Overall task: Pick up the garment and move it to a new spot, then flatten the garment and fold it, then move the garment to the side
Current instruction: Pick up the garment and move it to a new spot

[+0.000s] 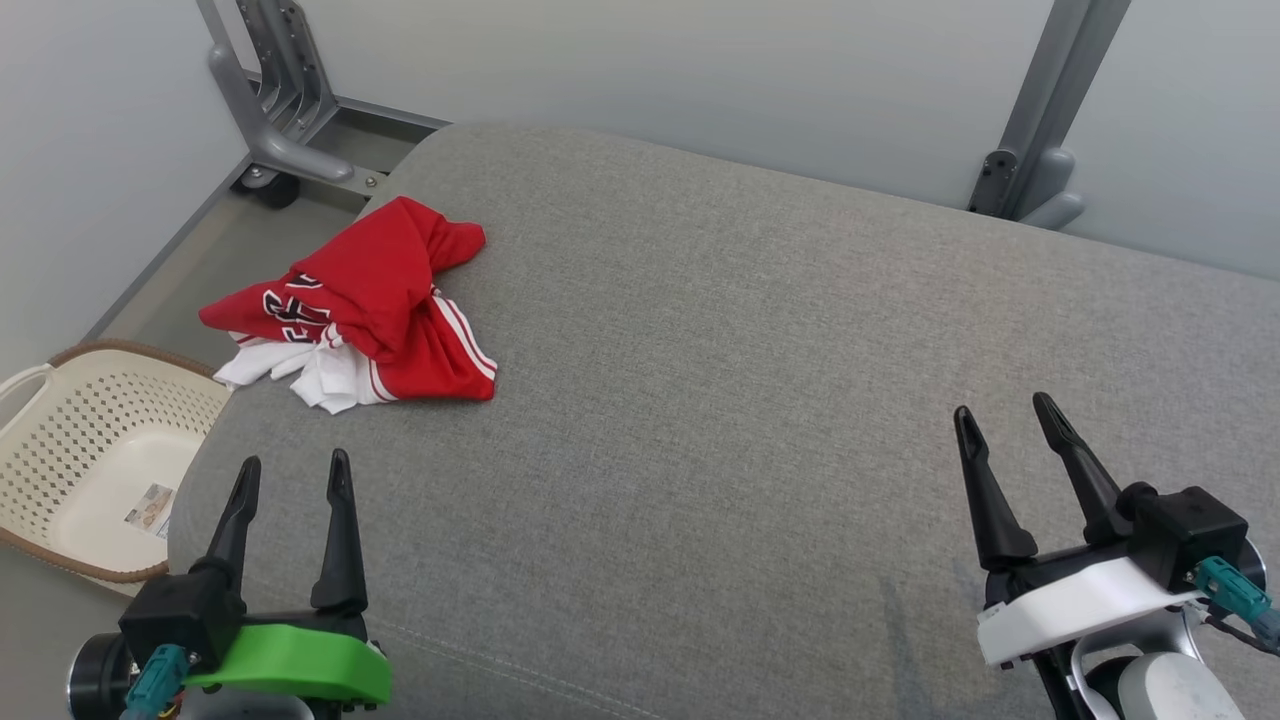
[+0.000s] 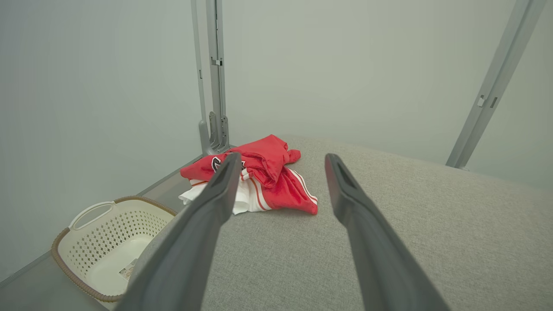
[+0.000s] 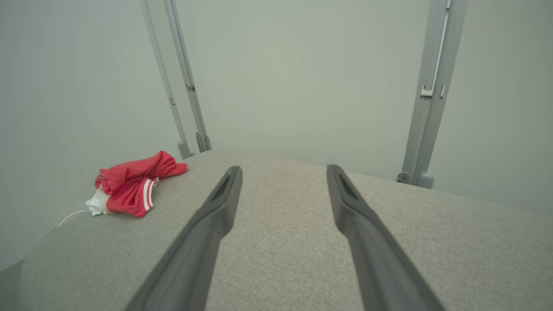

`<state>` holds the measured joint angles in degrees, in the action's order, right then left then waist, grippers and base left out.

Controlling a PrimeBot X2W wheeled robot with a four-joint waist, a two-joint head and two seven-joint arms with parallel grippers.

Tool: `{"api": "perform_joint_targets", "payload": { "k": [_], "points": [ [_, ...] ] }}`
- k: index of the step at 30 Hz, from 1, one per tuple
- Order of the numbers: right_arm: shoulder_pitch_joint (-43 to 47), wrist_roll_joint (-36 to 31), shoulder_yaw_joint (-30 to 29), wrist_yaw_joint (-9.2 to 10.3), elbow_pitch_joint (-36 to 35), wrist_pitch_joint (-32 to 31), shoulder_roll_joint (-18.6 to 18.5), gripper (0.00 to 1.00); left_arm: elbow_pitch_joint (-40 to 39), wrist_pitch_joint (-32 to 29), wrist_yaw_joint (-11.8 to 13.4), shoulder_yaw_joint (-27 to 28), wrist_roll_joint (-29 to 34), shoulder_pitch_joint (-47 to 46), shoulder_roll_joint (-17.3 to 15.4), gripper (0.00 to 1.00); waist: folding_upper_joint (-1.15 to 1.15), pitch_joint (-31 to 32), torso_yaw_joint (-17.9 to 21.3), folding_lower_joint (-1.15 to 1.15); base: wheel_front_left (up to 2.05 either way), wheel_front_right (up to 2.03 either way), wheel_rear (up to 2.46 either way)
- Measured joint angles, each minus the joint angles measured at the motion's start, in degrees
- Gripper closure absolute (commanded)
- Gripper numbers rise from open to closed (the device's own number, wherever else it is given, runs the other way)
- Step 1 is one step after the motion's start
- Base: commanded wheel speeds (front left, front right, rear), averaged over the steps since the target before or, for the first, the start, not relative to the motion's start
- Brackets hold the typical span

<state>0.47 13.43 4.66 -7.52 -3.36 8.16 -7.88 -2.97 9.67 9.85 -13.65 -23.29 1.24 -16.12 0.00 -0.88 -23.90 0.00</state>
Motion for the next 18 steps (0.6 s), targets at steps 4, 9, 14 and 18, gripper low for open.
{"api": "perform_joint_targets", "payload": {
  "k": [4,9,14,18],
  "points": [
    [0.0,0.1,-0.1,0.0,0.0,0.0,-0.1,0.0,0.2,0.1,0.0,-0.1,-0.5,-0.5,0.0,0.0,0.0,-0.2,0.0,0.0,0.0,0.0,0.0],
    [-0.1,0.1,-0.3,0.0,-0.5,-0.2,-0.5,0.0,-0.3,1.0,0.3,0.2,-0.5,-1.6,0.2,0.0,0.0,-1.1,0.0,0.0,0.0,0.0,0.0],
    [-2.0,0.1,-0.5,0.0,-2.3,-1.5,-1.6,0.0,-1.1,2.1,0.8,1.1,-0.4,-6.0,0.7,0.0,0.0,-3.2,0.5,0.0,0.0,0.0,0.0],
    [-3.7,0.1,-0.6,0.0,-4.5,-2.7,-2.8,0.0,-1.0,2.8,1.3,2.1,0.8,-12.0,0.7,0.0,0.0,-5.8,1.5,0.0,0.0,0.0,0.0]
  ]
}}
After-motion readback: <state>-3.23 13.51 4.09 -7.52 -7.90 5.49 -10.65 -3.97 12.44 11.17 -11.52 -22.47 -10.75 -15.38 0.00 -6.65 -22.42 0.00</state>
